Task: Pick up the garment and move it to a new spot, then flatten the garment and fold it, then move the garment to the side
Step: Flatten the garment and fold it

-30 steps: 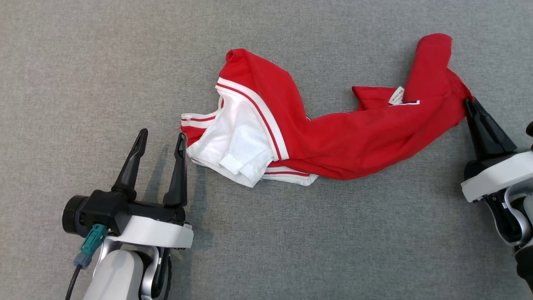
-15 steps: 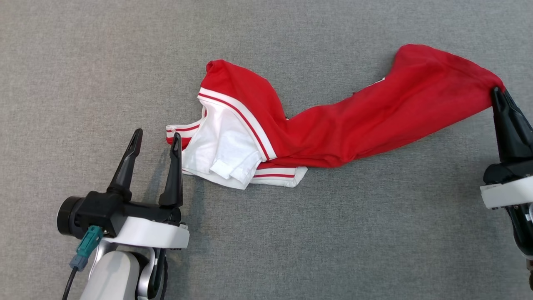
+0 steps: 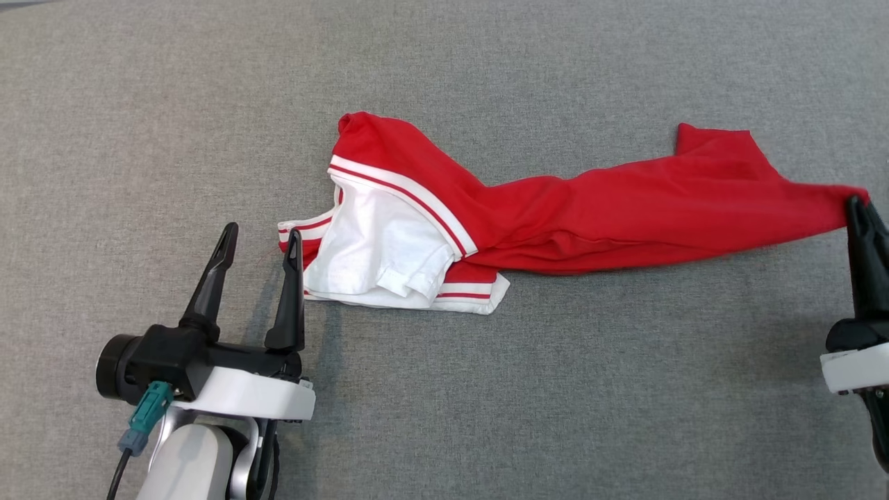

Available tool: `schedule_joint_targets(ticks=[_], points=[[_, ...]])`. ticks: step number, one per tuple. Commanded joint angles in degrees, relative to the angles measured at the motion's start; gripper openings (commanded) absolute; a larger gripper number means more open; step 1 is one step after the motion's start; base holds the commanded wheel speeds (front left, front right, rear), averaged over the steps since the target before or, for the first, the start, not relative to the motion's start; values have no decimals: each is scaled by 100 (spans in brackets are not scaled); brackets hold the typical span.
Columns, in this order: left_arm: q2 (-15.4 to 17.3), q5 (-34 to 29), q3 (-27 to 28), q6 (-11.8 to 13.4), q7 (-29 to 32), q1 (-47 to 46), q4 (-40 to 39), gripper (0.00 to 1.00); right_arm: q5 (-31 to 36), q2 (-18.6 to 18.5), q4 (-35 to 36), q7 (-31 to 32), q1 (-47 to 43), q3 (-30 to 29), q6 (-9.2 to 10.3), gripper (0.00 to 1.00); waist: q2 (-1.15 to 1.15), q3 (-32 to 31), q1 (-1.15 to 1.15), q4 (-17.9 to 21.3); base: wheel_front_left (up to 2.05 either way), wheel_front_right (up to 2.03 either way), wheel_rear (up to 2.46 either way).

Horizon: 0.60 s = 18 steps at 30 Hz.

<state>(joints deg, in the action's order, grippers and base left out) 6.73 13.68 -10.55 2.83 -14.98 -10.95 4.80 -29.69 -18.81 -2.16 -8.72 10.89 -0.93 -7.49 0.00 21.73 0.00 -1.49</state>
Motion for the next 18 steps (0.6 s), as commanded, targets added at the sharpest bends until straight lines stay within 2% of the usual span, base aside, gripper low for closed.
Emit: schedule_joint_targets(ticks=[1, 18], points=[[36, 4, -9, -14, -21, 42, 24, 100, -32, 17, -151, 40, -87, -17, -1, 0, 0, -6, 0, -13, 0, 0, 0], [113, 48, 14, 36, -20, 248, 102, 100, -65, 203, -783, -207, -220, 335, -1, 2, 0, -277, 0, 7, 0, 0, 0]])
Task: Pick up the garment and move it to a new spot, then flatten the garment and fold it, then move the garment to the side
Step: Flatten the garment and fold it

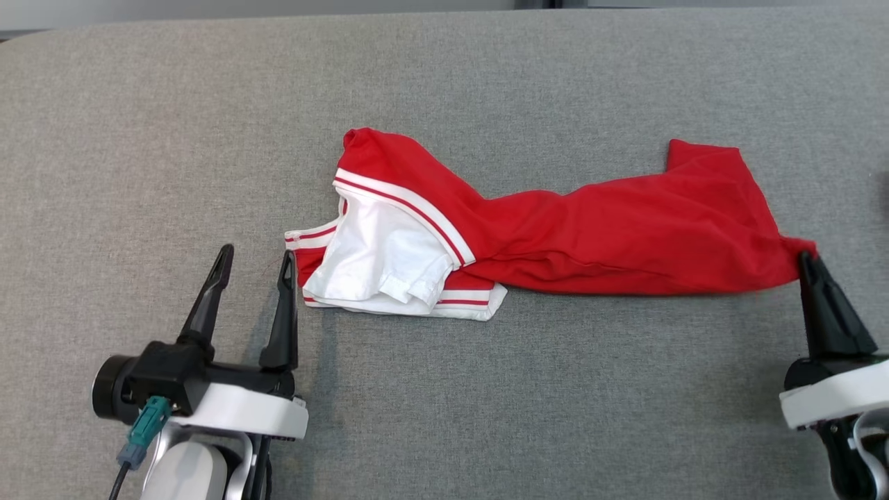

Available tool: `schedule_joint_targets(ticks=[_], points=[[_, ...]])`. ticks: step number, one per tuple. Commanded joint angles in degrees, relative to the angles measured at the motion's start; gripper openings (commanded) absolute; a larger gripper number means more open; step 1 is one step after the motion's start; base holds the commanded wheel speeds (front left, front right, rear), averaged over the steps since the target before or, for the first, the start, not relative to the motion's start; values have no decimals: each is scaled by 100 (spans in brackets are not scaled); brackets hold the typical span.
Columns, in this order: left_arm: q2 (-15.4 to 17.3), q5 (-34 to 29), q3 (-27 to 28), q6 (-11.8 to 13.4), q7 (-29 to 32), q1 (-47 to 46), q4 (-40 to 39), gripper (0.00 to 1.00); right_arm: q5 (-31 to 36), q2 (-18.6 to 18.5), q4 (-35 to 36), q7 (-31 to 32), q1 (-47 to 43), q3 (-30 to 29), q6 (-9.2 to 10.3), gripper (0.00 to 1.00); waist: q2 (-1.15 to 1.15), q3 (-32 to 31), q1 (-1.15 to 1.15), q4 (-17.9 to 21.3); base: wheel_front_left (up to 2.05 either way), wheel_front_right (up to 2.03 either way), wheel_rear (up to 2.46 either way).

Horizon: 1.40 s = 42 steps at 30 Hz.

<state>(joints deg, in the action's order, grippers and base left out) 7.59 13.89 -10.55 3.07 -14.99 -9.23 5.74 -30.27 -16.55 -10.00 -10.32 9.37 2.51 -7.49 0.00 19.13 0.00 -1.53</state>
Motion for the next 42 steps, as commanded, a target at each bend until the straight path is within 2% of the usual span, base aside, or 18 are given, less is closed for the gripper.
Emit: schedule_joint_targets(ticks=[1, 2, 7, 12, 21, 25, 32, 42], points=[[27, 24, 11, 17, -19, 84, 11, 100, -34, 4, -29, -51, -74, 28, -1, 7, 0, -42, 0, 18, 0, 0, 0], [25, 22, 6, 27, -19, 80, 7, 100, -72, 18, -31, -92, -84, 90, -1, 0, 0, -63, 0, 22, 0, 0, 0], [64, 54, 24, 68, 8, 177, -60, 100, -139, -5, 68, -244, -152, 162, -1, 0, 0, -159, 0, 68, 0, 0, 0], [112, 59, 25, 112, 54, 241, -122, 100, 38, 35, 550, -261, -330, 58, -1, 0, 0, -279, 0, 106, 0, 0, 0], [163, 91, 22, 196, 104, 358, -264, 100, 423, 284, 1834, 95, -737, -482, -1, 0, 0, -367, 0, 188, 0, 0, 0], [161, 92, -20, 186, 109, 284, -302, 100, 467, 288, 2032, 327, -544, -578, -1, 0, 0, -302, 0, 165, 0, 0, 0], [120, 98, -109, 113, 93, 74, -291, 100, 343, 85, 1494, 494, -24, -466, -1, 0, 0, -70, 0, -53, 0, 0, 0], [13, 109, -196, 47, 20, -221, -249, 100, -64, -244, -45, 273, 1031, -69, -2, 0, 0, 547, 0, -400, 0, 0, 0]])
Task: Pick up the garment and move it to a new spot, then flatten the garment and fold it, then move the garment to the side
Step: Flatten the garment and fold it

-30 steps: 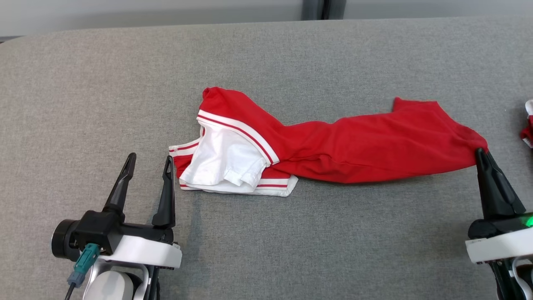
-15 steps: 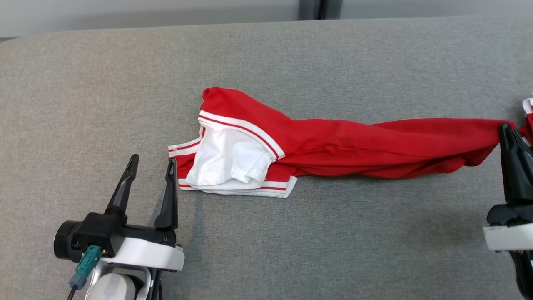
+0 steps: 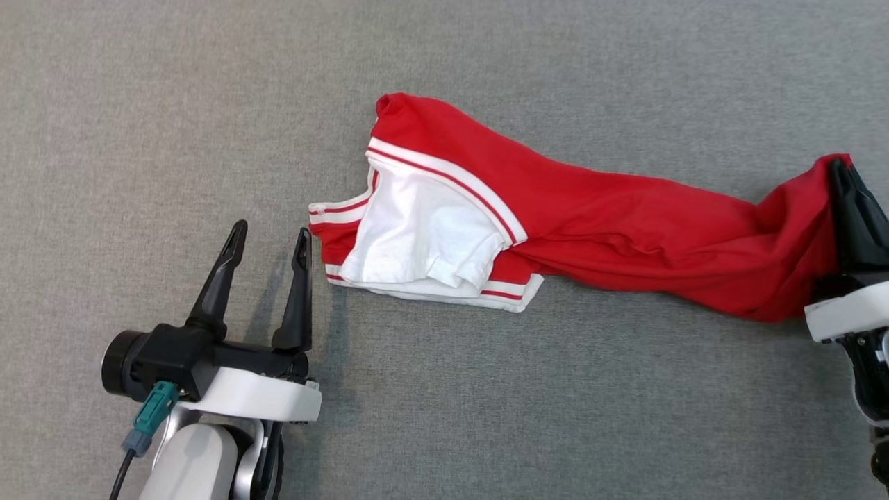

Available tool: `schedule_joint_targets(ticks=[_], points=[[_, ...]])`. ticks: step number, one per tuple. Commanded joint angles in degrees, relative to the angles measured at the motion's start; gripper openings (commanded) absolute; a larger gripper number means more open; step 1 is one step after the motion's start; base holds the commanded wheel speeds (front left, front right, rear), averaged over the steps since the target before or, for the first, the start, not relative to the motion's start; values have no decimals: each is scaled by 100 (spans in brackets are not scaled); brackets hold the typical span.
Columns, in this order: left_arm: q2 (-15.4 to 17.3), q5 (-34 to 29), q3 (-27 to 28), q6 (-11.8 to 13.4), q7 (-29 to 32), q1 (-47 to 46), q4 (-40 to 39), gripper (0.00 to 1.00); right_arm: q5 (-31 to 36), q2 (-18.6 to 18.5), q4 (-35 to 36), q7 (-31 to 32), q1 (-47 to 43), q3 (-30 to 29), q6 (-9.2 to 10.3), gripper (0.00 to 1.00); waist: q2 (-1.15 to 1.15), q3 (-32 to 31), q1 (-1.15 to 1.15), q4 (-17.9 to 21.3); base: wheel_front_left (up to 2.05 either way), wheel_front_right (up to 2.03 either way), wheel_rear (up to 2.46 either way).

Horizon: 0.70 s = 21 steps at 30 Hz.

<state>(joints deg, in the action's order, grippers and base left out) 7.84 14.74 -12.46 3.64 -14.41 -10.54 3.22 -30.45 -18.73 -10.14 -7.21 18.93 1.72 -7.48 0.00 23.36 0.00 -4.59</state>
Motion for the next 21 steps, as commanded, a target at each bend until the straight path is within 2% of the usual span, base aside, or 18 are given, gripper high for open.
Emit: schedule_joint_targets(ticks=[1, 5, 7, 8, 13, 21], points=[[-10, 21, 1, -18, -43, -113, 10, 100, -70, -50, -190, -89, 166, 71, -3, 0, 0, 164, 0, -102, 0, 0, 0], [-31, 6, 14, -46, -59, -215, 63, 100, -201, -112, -709, -281, 393, 281, -3, 0, 0, 225, 0, -103, 0, 0, 0], [-27, -12, 36, -44, -70, -215, 104, 100, -254, -116, -901, -444, 423, 414, -2, 85, 0, 207, 0, -43, 0, 0, 0], [-25, -20, 39, -46, -68, -201, 117, 100, -254, -110, -929, -500, 415, 454, -2, 100, 0, 186, 0, -12, 0, 0, 0], [1, -47, 74, -35, -75, -138, 156, 100, -103, -80, -768, -715, 189, 504, -2, 100, 0, 38, 0, 154, 0, 0, 0], [87, -45, 145, 26, -79, 48, 178, 100, 543, 87, -61, -727, -498, 317, -2, 100, 0, -301, 0, 398, 0, 0, 0]])
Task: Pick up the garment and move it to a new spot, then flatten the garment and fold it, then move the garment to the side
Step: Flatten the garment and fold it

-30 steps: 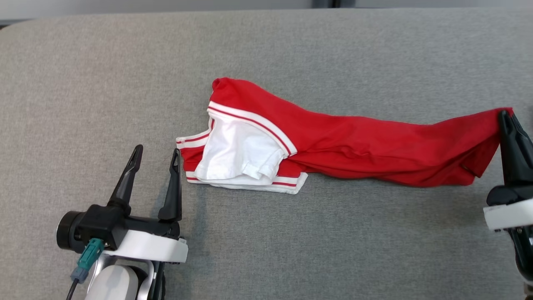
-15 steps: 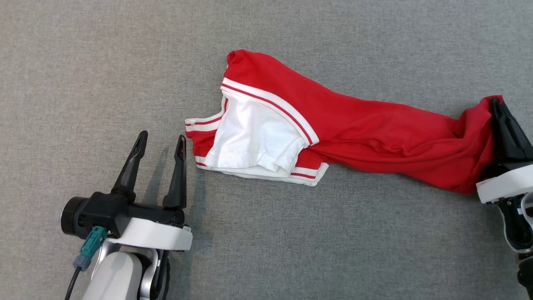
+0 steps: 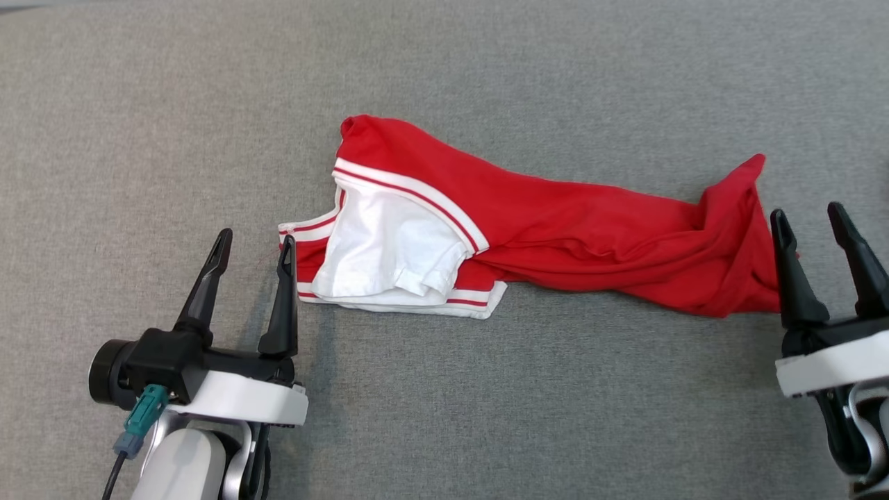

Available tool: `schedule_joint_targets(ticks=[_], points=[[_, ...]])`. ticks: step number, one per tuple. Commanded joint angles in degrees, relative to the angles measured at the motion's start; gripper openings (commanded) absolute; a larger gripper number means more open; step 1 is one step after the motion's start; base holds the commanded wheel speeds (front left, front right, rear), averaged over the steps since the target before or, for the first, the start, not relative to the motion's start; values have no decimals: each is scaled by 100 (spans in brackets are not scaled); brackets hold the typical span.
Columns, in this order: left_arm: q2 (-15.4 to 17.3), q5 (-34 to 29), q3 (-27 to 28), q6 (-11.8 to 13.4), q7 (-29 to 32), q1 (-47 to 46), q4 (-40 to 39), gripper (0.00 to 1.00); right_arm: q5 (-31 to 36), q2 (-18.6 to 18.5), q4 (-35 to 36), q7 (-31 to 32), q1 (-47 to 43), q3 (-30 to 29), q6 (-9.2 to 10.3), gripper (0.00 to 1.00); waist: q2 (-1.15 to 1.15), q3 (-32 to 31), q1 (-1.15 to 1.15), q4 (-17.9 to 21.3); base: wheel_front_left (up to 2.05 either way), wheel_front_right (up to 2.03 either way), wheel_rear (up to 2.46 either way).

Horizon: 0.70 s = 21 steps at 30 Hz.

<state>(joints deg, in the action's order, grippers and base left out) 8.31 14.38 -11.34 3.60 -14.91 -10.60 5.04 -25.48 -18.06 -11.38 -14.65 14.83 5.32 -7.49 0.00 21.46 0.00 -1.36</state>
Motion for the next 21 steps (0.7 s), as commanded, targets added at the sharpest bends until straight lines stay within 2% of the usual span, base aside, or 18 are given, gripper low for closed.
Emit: schedule_joint_targets(ticks=[1, 11, 21], points=[[51, -6, 38, 43, -28, 98, 12, 100, 122, 53, 142, 41, -187, -67, -2, 100, 0, -164, 0, 97, 0, 0, 0], [115, 33, 7, 125, 29, 520, 45, 100, 553, 445, 814, 450, -1101, -398, -1, 100, 0, -752, 0, 236, 0, 0, 0], [154, 61, -49, 166, 157, 680, -14, 100, 659, 593, 1078, 649, -1391, -556, -1, 100, 0, -950, 0, 260, 0, 0, 0]])
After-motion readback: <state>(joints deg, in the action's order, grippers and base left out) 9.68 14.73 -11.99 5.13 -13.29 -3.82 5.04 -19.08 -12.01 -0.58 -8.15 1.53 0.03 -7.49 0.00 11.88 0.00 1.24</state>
